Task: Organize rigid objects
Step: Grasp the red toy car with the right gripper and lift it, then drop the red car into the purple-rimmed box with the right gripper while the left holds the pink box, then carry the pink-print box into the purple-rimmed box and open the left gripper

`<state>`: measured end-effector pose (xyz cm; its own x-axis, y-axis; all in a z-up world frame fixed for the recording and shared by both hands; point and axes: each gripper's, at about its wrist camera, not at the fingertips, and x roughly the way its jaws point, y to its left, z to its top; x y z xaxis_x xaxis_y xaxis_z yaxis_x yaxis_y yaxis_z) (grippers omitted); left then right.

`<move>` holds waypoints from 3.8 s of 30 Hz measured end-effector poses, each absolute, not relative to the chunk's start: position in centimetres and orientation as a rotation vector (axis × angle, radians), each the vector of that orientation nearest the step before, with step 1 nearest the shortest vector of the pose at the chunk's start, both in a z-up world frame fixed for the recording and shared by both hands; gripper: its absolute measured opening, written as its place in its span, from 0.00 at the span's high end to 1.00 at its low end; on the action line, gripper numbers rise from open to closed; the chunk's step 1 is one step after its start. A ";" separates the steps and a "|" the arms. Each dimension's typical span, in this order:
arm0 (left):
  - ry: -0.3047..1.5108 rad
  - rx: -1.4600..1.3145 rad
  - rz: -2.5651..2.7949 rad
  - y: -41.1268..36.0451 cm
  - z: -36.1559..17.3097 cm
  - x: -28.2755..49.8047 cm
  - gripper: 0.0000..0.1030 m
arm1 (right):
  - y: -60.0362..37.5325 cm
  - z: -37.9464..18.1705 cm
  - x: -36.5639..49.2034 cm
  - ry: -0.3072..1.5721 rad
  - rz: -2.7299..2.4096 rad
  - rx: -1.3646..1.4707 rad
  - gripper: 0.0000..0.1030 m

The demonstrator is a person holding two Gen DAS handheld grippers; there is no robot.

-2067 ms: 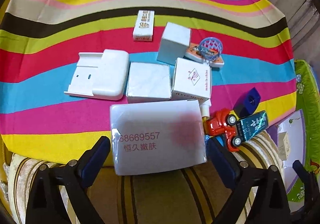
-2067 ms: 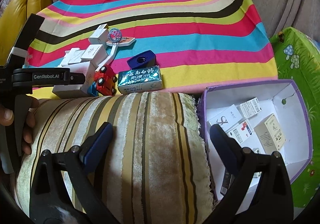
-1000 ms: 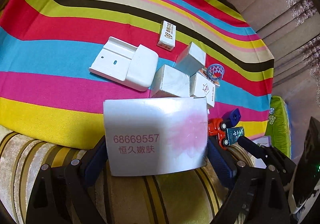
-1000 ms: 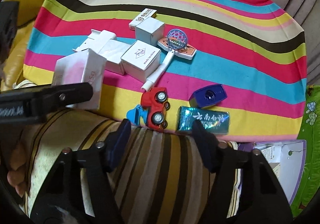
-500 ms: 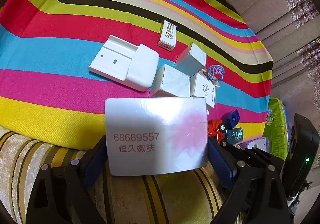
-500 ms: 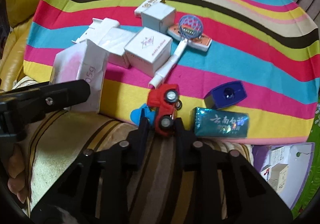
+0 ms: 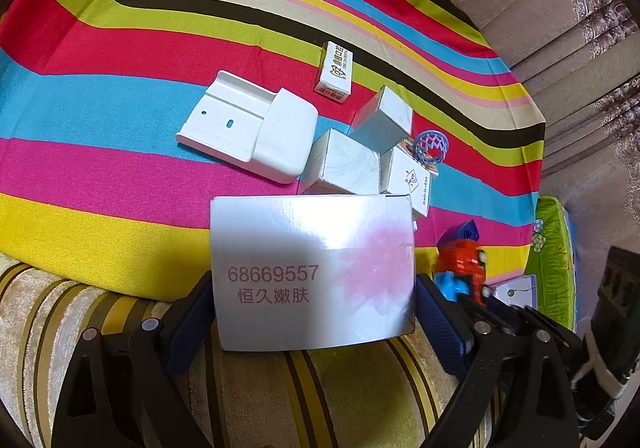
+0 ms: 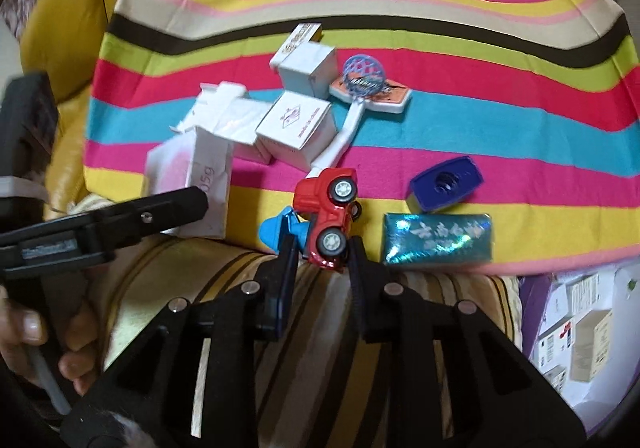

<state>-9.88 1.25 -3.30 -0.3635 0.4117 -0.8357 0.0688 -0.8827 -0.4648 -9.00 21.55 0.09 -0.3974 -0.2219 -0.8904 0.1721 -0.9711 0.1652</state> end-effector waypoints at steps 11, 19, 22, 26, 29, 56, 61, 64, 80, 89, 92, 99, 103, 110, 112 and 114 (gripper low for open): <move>-0.644 -1.622 2.341 1.3 -3.4 -10.0 0.09 | 29.5 3.0 -4.5 -0.374 -2.546 1.520 0.72; -0.645 -1.622 2.341 1.3 -3.4 -10.0 0.09 | 39.2 1.7 -0.5 -0.650 -2.605 1.607 0.72; -0.645 -1.622 2.340 1.3 -3.5 -10.1 0.09 | 42.2 0.0 1.0 -0.802 -2.561 1.653 0.72; -0.644 -1.623 2.342 1.4 -3.5 -10.1 0.09 | 44.7 -2.6 1.9 -0.968 -2.526 1.692 0.72; -0.645 -1.622 2.342 1.4 -3.5 -10.1 0.09 | 45.7 -4.5 1.5 -1.051 -2.489 1.706 0.72; -0.639 -1.627 2.342 1.6 -3.7 -10.1 0.09 | 47.7 -9.0 -1.5 -1.196 -2.440 1.744 0.68; -0.639 -1.627 2.342 1.6 -3.7 -10.1 0.09 | 48.1 -9.0 -1.3 -1.208 -2.475 1.771 0.67; -0.640 -1.627 2.342 1.6 -3.7 -10.1 0.09 | 48.3 -8.8 -1.2 -1.206 -2.507 1.775 0.67; -0.641 -1.627 2.343 1.6 -3.7 -10.1 0.09 | 47.9 -7.4 -2.5 -0.894 -2.775 1.952 0.40; -0.637 -1.631 2.343 1.6 -3.8 -10.1 0.09 | 48.5 -8.1 -1.6 -0.799 -2.804 2.124 0.38; -0.635 -1.633 2.344 1.6 -3.9 -10.0 0.09 | 48.1 -8.1 -2.2 -0.643 -2.845 2.219 0.36; -0.634 -1.635 2.343 1.6 -3.9 -9.9 0.09 | 46.4 -7.9 -3.8 -0.279 -2.868 2.322 0.24; -0.633 -1.636 2.343 1.6 -4.0 -9.9 0.09 | 47.3 -6.8 -2.0 -0.371 -2.860 2.266 0.24; -0.633 -1.632 2.341 1.6 -3.9 -9.8 0.09 | 47.1 -4.0 -2.6 -0.512 -2.894 2.152 0.23; -0.634 -1.630 2.339 1.5 -3.9 -9.7 0.09 | 47.2 -3.9 -2.6 -0.510 -2.891 2.151 0.23; -0.636 -1.626 2.337 1.5 -3.8 -9.7 0.09 | 45.3 -4.4 -3.2 -0.470 -2.859 2.172 0.23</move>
